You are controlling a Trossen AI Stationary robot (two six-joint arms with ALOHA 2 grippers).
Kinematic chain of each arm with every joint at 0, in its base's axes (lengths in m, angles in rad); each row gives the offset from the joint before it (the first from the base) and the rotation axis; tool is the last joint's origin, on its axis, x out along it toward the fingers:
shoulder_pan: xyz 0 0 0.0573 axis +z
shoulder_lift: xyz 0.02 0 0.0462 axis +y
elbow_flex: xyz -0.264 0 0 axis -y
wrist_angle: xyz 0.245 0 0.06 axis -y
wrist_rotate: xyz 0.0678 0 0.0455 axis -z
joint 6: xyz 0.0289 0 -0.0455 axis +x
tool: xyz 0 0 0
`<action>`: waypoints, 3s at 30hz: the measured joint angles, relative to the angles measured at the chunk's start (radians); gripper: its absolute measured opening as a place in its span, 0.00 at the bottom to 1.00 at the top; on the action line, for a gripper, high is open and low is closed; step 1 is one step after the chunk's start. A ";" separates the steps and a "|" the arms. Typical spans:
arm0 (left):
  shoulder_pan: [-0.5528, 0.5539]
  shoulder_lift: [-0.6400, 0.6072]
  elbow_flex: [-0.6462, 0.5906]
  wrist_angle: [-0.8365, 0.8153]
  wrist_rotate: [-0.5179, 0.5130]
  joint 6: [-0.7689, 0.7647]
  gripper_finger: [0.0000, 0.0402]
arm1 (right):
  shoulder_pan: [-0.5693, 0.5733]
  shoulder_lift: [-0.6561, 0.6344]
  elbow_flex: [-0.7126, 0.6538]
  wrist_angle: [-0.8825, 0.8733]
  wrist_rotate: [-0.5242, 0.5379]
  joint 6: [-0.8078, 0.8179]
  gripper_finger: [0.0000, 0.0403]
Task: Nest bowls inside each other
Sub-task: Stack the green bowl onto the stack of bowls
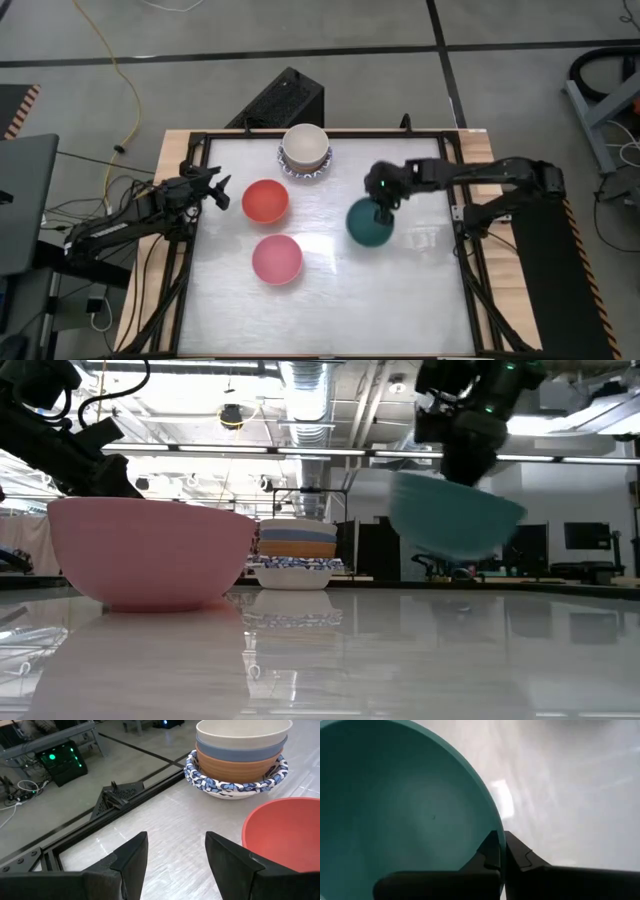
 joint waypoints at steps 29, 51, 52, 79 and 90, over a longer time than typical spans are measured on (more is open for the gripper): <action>0.000 0.001 0.000 -0.006 -0.028 -0.071 0.47 | -0.310 0.494 0.802 -0.106 -0.025 -0.568 0.03; 0.000 0.003 0.000 -0.026 -0.020 -0.064 0.47 | -0.437 0.893 1.361 -0.266 -0.167 -0.716 0.03; 0.000 0.003 0.000 -0.026 -0.020 -0.064 0.47 | -0.444 0.893 1.361 -0.262 -0.180 -0.716 0.03; 0.000 0.003 0.000 -0.026 -0.019 -0.064 0.47 | -0.529 0.899 1.353 -0.215 -0.335 0.092 0.03; 0.000 0.003 0.000 -0.026 -0.019 -0.064 0.47 | -0.506 0.899 1.353 -0.317 -0.292 0.143 0.03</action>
